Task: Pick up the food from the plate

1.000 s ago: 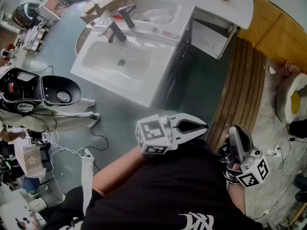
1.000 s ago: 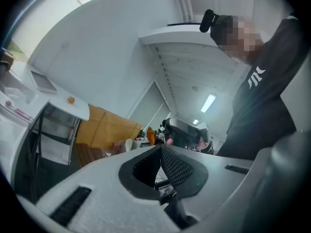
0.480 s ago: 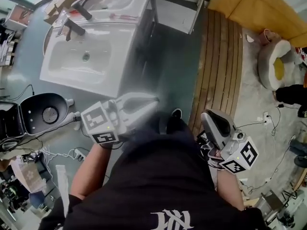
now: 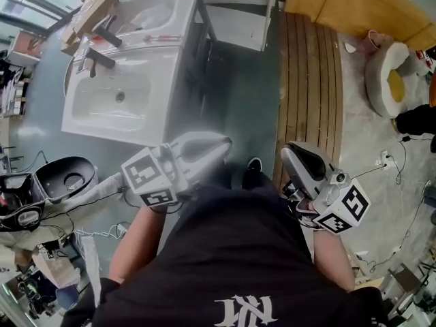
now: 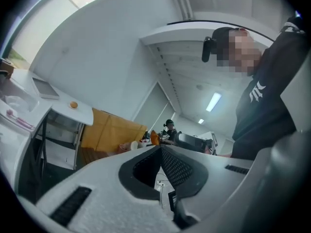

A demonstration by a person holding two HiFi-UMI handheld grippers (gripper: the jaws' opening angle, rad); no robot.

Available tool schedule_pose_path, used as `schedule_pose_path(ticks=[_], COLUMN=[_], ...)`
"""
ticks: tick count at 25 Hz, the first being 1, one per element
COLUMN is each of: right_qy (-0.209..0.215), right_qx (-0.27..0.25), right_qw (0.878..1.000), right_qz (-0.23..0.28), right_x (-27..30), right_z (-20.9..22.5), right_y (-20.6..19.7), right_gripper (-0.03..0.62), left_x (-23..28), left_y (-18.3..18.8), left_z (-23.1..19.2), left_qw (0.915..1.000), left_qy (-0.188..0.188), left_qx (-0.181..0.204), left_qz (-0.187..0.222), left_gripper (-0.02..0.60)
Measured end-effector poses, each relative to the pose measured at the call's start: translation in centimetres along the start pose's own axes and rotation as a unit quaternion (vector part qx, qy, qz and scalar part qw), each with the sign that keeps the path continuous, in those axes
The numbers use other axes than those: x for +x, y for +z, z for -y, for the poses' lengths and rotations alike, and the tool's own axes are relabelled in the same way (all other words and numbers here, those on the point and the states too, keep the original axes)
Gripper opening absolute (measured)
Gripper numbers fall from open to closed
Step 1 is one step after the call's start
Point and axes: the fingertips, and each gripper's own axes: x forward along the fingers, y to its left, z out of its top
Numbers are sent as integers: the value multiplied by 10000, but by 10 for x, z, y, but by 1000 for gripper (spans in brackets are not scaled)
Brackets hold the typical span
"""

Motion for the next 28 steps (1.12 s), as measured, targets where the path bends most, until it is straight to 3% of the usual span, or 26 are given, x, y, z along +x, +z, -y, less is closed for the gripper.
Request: schedule_pose_path(ticks=[8, 12, 15, 23, 28], right_qy=[200, 292, 131, -76, -236], right_qx=[-130, 160, 244, 7, -95], right_qw=[9997, 9994, 9996, 9999, 9994], right_qz=[-36, 116, 71, -117, -244], right_x=[-26, -38, -38, -9, 22], right_z=[4, 17, 36, 78, 109], right_y=[7, 11, 10, 26, 40], right_gripper=[4, 3, 4, 4, 5], left_x=[31, 44, 46, 54, 56], left_y=[8, 8, 5, 10, 38], left_z=[20, 22, 18, -18, -63], left_qw=[9999, 9998, 9999, 9999, 9998], left_qy=[-16, 68, 79, -59, -127], left_qx=[133, 159, 134, 129, 122], left_qz=[-3, -19, -74, -54, 132], left_gripper=[5, 5, 5, 5, 5])
